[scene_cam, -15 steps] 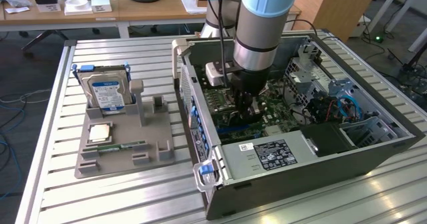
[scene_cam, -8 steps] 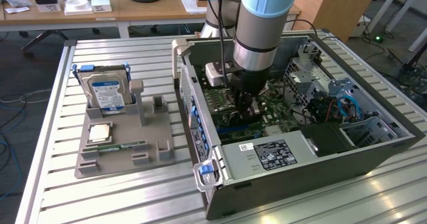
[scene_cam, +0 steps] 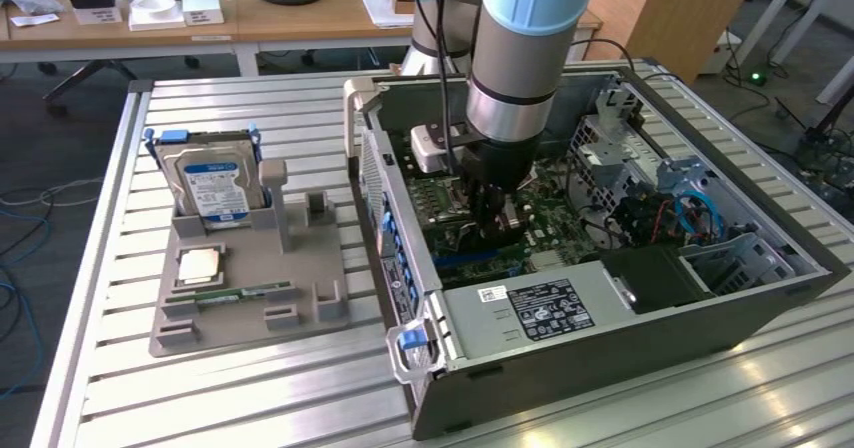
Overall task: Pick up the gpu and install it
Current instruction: 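Insert the gpu into the slot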
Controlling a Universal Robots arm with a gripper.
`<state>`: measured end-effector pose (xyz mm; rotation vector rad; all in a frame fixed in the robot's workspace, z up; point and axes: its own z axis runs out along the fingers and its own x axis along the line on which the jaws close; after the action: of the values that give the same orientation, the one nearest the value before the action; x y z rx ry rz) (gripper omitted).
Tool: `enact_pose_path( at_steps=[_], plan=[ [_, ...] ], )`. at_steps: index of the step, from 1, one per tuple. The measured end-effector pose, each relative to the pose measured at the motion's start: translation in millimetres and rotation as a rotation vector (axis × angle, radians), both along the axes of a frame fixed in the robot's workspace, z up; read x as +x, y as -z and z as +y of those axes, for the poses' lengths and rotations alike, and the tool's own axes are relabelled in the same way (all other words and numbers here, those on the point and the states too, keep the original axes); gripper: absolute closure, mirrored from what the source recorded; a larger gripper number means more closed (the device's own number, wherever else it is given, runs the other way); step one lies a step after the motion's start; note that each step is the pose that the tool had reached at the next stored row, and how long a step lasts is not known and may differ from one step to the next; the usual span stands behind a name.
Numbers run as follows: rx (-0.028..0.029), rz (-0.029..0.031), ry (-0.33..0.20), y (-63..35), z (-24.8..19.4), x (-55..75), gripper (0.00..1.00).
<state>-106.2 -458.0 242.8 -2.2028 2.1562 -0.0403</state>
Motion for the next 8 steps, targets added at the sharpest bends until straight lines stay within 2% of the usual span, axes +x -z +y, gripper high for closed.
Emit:
enact_pose_path(
  at_steps=[8],
  plan=[
    [0.0001, 0.0, 0.0, 0.6, 0.0, 0.0, 0.74]
  ],
)
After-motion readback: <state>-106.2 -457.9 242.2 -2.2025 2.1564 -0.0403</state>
